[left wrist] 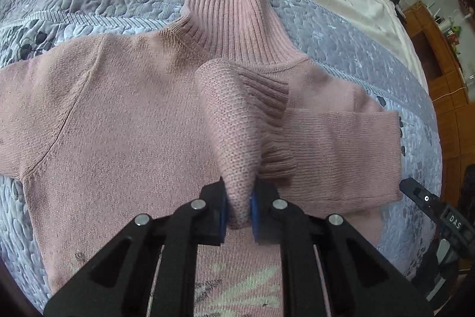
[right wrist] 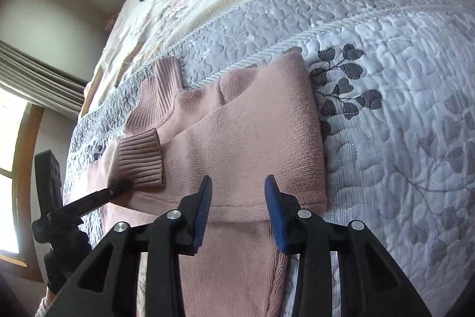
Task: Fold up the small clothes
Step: 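Fold the held sleeve across the sweater body and release with the right gripper, then grasp the cuff of the other sleeve with the left gripper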
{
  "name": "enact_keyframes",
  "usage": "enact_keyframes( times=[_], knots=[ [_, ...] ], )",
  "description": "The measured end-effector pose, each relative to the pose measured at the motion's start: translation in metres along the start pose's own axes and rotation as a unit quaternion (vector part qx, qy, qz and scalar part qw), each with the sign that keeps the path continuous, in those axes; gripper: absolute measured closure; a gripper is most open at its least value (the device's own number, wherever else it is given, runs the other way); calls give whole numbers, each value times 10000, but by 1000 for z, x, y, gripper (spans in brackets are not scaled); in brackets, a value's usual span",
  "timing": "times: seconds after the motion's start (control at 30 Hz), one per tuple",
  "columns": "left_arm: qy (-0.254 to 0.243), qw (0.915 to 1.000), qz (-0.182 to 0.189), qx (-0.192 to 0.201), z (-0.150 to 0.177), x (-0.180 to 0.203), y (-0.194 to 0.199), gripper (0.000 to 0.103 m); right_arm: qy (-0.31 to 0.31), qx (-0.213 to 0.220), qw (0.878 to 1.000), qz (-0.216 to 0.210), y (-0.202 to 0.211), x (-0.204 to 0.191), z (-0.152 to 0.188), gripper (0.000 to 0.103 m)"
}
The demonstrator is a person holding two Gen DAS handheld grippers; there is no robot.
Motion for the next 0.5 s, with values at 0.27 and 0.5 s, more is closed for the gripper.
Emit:
enact_keyframes(
  times=[0.27, 0.5],
  knots=[
    [51, 9989, -461, 41, 4, -37, -11, 72, -55, -328, 9983, 476, -32, 15, 16, 67],
    [-720, 9883, -1108, 761, -4, -26, 40, 47, 48, -115, 9987, 485, -9, -1, 16, 64]
  ],
)
Point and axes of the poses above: each gripper's, at about its wrist camera, not at the fingertips, and y roughly against the way its jaws point, x to its right, z to its underside, the point moved 5 cm from there along -y, roughly the way its jaws point, and after that the axes turned 5 degrees about x, right-handed, at the moved point
